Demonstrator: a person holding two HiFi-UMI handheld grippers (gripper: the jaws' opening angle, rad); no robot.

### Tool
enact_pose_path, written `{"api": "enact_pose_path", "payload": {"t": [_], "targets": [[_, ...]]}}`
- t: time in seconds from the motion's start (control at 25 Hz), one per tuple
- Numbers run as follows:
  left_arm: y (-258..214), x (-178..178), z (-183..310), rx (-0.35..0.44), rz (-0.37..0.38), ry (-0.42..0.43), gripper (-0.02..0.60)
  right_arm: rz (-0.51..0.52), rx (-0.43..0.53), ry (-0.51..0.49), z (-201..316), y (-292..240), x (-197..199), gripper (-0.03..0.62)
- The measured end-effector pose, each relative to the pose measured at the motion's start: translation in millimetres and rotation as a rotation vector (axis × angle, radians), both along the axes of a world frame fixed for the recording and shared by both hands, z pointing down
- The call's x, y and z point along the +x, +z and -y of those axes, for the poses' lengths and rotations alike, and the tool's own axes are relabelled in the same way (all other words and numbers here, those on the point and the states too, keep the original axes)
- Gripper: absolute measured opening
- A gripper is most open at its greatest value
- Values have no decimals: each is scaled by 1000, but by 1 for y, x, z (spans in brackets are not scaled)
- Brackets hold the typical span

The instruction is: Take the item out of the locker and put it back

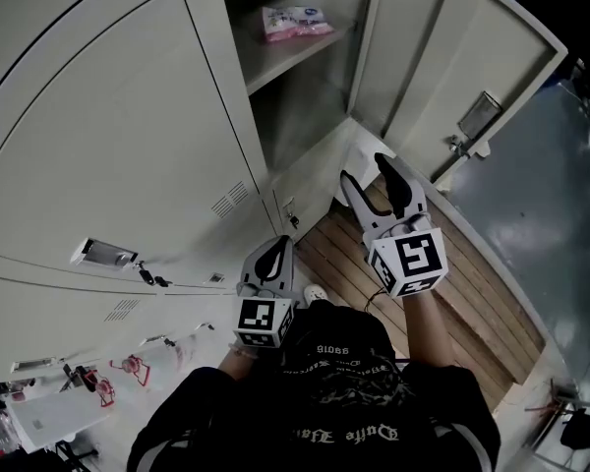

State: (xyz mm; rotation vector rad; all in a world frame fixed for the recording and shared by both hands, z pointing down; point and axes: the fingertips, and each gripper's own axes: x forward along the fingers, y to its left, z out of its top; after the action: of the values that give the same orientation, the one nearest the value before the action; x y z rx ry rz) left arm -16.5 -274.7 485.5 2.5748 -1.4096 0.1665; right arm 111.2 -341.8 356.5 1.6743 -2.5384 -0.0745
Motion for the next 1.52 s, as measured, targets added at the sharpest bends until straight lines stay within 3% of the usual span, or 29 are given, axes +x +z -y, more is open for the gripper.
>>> {"api": "enact_pose_path", "payload": {"t": [1.04, 1.52], "targets": [[3, -3, 4, 2, -14, -21, 6, 87, -225, 54, -47, 109, -9, 243], [2, 4, 10, 3, -14, -17, 6, 80, -231, 59, -49, 115, -10, 44]]}}
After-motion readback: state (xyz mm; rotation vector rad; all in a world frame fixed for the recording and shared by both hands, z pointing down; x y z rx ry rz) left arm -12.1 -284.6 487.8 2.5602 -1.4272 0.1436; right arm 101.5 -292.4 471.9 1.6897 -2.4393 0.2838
